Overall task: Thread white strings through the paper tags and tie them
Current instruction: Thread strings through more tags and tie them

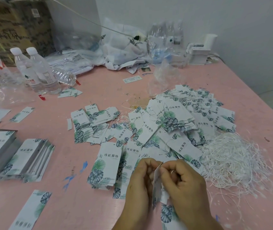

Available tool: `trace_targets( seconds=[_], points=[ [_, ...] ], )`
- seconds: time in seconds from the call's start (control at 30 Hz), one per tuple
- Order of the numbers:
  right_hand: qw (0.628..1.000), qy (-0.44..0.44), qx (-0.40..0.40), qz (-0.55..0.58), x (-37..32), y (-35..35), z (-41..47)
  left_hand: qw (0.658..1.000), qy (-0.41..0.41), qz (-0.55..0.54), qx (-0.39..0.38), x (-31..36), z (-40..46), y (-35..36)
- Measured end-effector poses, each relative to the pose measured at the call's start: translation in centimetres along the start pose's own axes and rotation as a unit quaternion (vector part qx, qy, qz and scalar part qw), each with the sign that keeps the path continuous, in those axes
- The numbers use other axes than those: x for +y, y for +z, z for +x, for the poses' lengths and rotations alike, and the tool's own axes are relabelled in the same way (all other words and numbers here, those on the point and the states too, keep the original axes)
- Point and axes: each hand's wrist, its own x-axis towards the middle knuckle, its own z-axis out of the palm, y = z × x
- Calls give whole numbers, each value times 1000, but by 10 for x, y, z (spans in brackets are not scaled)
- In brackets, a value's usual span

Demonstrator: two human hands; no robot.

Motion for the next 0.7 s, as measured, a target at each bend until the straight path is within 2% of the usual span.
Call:
trace_targets(
  seconds=[0.1,0.33,0.43,0.5,0.6,0.7],
  points=[
    [1000,-4,6,10,1,-1,1,999,-2,-43,-2,-3,5,-1],
    [999,8,9,49,-5,-4,1,997,74,17,-6,-2,9,-5],
    [998,30,-3,51,-7,-5,0,993,108,42,-9,0,6,-4],
    [992,70,-25,102,-8,-8,2,987,143,79,-2,3,4,-4],
    [962,162,-59,210,0,-17,11,981,172,80,36,7,5,-2],
    [896,270,-76,345,16,-26,21,988,136,-34,68,9,7,-2]
  ],
)
